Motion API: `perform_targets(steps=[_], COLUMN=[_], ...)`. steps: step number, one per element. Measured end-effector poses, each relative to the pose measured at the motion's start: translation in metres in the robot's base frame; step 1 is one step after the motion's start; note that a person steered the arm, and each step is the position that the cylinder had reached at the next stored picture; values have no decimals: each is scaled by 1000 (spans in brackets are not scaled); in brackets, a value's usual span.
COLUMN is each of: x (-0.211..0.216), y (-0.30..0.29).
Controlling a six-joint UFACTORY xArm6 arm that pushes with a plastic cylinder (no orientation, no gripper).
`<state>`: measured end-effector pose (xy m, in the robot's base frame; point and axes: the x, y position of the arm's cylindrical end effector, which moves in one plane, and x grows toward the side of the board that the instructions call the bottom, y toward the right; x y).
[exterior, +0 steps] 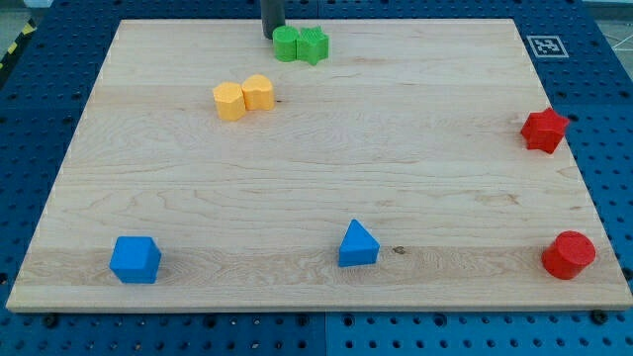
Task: Move your arm to the bottom left
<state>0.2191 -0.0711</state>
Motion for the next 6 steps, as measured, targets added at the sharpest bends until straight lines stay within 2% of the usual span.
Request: perform_targets(steps=[1, 2, 3, 6], x=[-3, 11, 64, 348], y=[-54, -128, -188, -199])
